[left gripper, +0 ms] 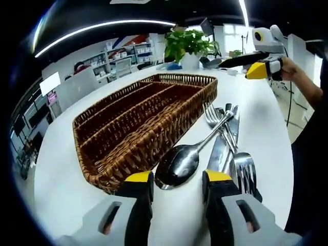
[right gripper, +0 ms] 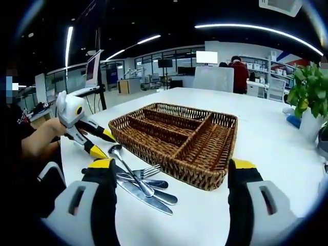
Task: Arrange the knives, forks, and spoons in their matching storage slots by inserting each utensil handle-first until every utensil is classified and aligned in the correct compartment
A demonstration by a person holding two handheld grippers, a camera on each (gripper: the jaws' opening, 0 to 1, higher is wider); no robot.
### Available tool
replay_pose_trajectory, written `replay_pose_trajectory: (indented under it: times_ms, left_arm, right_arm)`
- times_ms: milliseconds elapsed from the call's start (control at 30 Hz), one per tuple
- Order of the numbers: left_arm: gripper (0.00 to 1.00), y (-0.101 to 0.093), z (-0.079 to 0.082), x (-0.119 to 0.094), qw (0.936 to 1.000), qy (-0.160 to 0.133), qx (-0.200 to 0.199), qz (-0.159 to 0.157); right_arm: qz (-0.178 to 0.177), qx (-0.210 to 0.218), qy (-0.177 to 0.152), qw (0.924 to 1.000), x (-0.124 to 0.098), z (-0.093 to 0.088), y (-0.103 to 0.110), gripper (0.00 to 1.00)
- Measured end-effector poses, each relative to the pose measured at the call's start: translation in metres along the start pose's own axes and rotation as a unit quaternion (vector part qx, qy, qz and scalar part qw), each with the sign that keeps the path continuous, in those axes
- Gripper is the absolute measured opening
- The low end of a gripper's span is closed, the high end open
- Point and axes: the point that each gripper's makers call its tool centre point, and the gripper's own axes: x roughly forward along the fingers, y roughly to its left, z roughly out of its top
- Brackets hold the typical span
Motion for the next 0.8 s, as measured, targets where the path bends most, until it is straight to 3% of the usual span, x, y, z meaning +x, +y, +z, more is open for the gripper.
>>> replay_pose_trajectory:
  times_ms: [200,367,467,800]
  left_arm:
    - [0.32,0.002,0.002,0.006,1.0000,-0.004,-0.001,-0.006]
    - [0.23,0.004,0.003,0.005,0.9995,0.002,0.032,-0.004]
    - [0.19,0.005,0.005,0.004,0.9995,0.001,0.030,-0.009]
    - [0.04,0.005,0.018,0.000,0.9971,-0.022,0.071,-0.014]
  right_arm:
    - [-0.003,0.003,0.000,1.0000,-0.001,-0.001,-0.002,0.90]
    - [-0.003,0.005,0.001,1.0000,0.000,-0.002,-0.001,0.89]
    - [-0.004,0.005,0.001,1.0000,0.000,-0.002,-0.001,0.88]
    - [-0.005,0.002,0.002,1.0000,0.000,-0.001,0.000,0.87]
